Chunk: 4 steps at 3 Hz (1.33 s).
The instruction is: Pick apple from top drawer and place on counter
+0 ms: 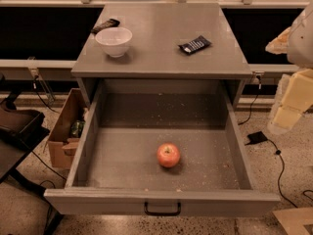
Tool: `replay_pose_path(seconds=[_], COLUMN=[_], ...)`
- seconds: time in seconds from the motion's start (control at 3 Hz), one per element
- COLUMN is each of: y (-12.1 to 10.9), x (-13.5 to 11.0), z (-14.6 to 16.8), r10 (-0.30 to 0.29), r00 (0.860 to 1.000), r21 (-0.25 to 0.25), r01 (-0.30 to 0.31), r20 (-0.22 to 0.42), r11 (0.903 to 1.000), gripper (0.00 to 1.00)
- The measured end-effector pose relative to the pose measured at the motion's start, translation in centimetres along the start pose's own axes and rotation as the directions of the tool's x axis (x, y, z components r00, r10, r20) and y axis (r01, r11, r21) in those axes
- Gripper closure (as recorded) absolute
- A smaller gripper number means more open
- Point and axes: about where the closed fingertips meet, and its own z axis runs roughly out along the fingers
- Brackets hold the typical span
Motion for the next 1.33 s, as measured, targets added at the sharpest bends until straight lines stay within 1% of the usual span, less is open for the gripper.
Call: replay_pose_path(seconds=[0.33, 0.67, 1.0, 1.33], y=[0.0, -0.2, -0.7, -1.6], x=[0.0, -0.8, -2.1, -4.1], z=[0.0, 2.5, 9.3, 15.7], r10=[0.0, 0.0, 0.024, 0.067], r00=[1.0, 1.0, 1.0, 0.994], r21=[0.0, 0.015, 0.023, 0.019], r01=[0.0, 0.0, -0.024, -0.069], r20=[0.0, -0.003, 0.01, 0.084], r11=[1.0, 0.9999, 0.9994, 0.9974], gripper=[0.0, 0.0, 0.0, 0.0])
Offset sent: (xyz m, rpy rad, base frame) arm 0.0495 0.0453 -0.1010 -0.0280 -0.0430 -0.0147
